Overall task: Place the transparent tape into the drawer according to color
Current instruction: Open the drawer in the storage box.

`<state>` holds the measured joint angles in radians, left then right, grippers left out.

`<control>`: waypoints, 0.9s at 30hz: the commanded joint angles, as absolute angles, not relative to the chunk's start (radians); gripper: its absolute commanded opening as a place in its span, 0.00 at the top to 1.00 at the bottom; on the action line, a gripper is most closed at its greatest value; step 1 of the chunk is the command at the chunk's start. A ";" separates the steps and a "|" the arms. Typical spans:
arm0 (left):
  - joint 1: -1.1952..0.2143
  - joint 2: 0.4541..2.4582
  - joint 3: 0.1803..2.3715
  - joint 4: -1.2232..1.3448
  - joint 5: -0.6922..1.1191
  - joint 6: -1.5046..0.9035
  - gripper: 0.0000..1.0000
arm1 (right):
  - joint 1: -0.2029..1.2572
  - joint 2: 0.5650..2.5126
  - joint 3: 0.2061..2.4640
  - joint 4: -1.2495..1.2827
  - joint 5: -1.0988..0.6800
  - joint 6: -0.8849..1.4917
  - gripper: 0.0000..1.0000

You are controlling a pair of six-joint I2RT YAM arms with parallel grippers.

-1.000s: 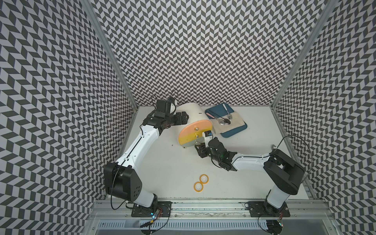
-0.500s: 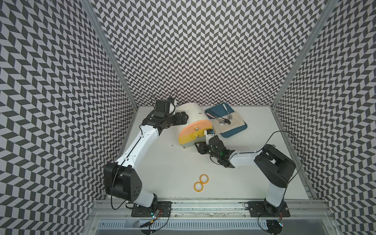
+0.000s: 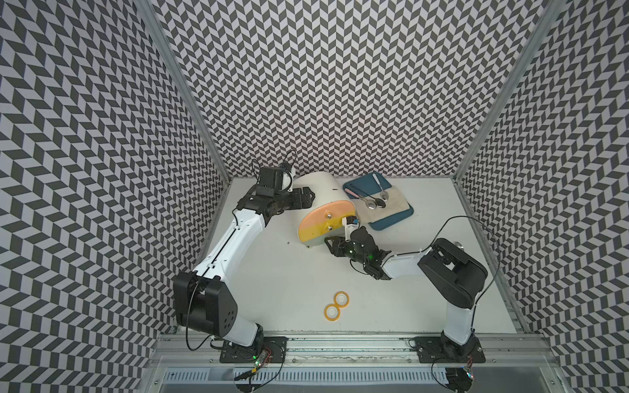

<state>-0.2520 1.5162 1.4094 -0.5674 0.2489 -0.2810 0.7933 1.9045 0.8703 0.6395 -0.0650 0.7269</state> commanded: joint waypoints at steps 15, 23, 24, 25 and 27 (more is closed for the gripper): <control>-0.244 1.533 1.371 -0.598 0.258 -0.246 0.09 | 0.780 1.968 0.879 0.772 -0.075 0.769 0.61; -0.244 1.534 1.368 -0.600 0.264 -0.242 0.09 | 0.778 1.982 0.884 0.788 -0.063 0.776 0.64; -0.244 1.534 1.369 -0.601 0.264 -0.241 0.09 | 0.778 1.983 0.884 0.791 -0.062 0.778 0.64; -0.244 1.534 1.370 -0.601 0.264 -0.240 0.09 | 0.779 1.983 0.884 0.796 -0.058 0.779 0.64; -0.244 1.534 1.370 -0.603 0.265 -0.239 0.09 | 0.778 1.985 0.882 0.803 -0.052 0.782 0.65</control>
